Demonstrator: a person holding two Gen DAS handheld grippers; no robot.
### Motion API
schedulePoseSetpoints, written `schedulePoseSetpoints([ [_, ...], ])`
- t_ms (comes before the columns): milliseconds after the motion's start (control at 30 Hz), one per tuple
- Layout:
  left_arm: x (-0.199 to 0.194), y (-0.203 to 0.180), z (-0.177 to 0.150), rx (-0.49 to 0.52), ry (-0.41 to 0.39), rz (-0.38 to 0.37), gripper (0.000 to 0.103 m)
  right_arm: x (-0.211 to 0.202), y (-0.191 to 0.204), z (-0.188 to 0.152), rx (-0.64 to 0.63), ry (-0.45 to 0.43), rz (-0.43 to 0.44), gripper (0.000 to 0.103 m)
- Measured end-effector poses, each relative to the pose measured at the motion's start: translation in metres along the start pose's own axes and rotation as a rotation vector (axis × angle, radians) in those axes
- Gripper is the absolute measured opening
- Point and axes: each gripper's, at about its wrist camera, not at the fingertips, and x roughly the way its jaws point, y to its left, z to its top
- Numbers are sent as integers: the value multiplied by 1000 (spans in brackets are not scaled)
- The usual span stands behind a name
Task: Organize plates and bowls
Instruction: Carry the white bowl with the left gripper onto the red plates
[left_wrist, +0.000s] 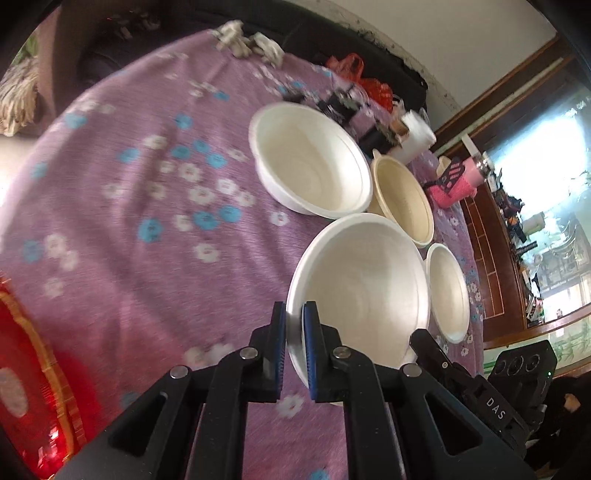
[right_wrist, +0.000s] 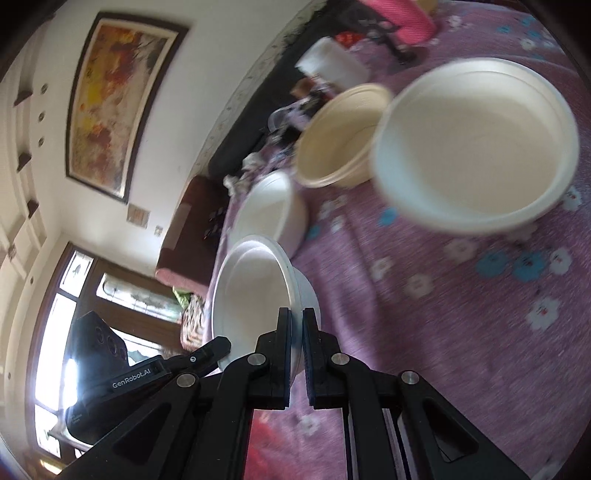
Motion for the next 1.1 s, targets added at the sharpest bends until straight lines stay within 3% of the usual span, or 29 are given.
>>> schedulePoseSetpoints([
  [267, -75, 48, -26, 3, -85, 95, 9, 21, 60, -42, -115, 85, 62, 7],
  [600, -164, 109, -55, 26, -153, 286, 10, 64, 133, -118, -272, 270, 128, 8],
  [767, -178, 137, -69, 6, -137, 334, 11, 85, 152, -150, -321, 342, 125, 8],
  [1100, -166, 194, -87, -97, -42, 327, 11, 132, 155, -183, -348, 462, 69, 8],
])
